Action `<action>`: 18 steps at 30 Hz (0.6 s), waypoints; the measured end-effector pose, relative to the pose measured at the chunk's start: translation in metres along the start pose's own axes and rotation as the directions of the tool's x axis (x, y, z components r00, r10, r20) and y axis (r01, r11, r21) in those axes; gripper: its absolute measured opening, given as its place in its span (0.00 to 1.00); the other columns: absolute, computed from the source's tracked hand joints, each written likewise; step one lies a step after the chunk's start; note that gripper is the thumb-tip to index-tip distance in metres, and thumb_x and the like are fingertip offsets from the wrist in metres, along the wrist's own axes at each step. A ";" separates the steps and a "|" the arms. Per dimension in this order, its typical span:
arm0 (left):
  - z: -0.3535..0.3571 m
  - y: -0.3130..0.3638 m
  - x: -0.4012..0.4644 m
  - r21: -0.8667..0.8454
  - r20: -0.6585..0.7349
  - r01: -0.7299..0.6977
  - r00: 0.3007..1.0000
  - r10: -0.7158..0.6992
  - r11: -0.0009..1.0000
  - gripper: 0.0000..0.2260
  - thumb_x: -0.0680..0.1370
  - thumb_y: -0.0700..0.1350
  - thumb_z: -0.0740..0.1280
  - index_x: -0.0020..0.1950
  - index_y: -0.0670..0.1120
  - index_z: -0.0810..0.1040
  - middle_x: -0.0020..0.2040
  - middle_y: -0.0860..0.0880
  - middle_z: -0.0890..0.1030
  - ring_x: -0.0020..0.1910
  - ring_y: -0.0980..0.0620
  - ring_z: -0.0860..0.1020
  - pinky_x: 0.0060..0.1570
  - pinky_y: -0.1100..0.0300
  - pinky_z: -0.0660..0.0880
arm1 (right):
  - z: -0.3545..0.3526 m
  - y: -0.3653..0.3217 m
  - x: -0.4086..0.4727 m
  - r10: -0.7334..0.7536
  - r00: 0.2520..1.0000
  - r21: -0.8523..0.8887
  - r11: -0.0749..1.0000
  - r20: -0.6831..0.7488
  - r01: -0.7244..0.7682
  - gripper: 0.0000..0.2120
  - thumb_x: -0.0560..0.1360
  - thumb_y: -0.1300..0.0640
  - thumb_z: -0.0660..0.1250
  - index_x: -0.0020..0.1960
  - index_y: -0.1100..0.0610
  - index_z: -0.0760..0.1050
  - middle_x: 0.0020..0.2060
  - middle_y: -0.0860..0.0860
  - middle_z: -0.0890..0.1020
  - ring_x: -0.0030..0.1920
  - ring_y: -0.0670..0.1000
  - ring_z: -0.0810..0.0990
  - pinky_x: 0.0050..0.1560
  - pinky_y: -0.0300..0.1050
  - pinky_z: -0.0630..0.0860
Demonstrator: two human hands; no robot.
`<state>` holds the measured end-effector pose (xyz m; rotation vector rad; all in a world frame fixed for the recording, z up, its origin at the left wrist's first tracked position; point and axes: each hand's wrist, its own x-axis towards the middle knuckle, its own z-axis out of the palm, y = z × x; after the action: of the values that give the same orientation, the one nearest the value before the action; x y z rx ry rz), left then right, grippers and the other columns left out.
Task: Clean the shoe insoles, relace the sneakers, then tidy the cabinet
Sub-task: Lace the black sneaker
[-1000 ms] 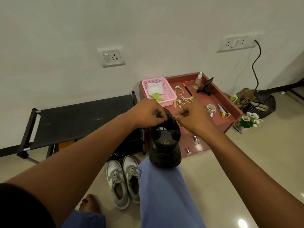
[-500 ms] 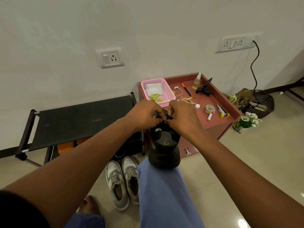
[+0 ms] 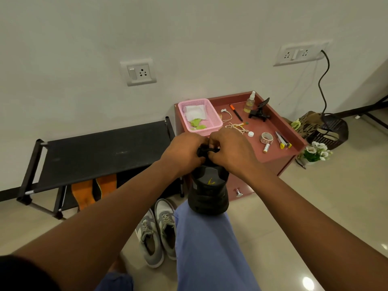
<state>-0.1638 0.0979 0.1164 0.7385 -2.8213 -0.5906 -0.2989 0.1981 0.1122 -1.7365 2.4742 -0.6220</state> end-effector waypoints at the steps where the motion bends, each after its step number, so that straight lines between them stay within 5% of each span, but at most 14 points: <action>1: 0.001 -0.001 0.001 0.034 0.008 -0.011 1.000 0.010 0.999 0.19 0.77 0.45 0.75 0.68 0.53 0.81 0.62 0.50 0.83 0.58 0.48 0.81 0.62 0.51 0.78 | 0.000 -0.001 0.000 -0.001 1.000 0.007 1.000 -0.014 0.001 0.06 0.66 0.55 0.73 0.38 0.51 0.76 0.38 0.50 0.79 0.41 0.55 0.77 0.36 0.47 0.73; 10: 0.005 0.001 0.000 0.146 -0.063 -0.091 0.993 0.101 0.985 0.20 0.78 0.48 0.72 0.71 0.55 0.77 0.66 0.51 0.82 0.61 0.48 0.81 0.61 0.53 0.77 | 0.007 -0.005 -0.001 0.033 0.983 0.038 0.999 -0.180 -0.027 0.06 0.69 0.58 0.68 0.39 0.57 0.71 0.33 0.54 0.77 0.36 0.59 0.74 0.31 0.51 0.70; 18: 0.007 0.004 0.002 0.131 -0.107 -0.038 0.993 0.052 0.991 0.10 0.82 0.51 0.67 0.60 0.51 0.83 0.53 0.49 0.85 0.48 0.49 0.82 0.47 0.57 0.76 | 0.001 -0.002 -0.002 0.130 0.983 0.073 0.990 -0.126 -0.121 0.05 0.71 0.58 0.73 0.43 0.57 0.78 0.41 0.53 0.81 0.44 0.56 0.78 0.42 0.53 0.77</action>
<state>-0.1690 0.1025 0.1124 0.7036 -2.7858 -0.3512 -0.2959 0.1990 0.1120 -1.5497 2.5925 -0.8190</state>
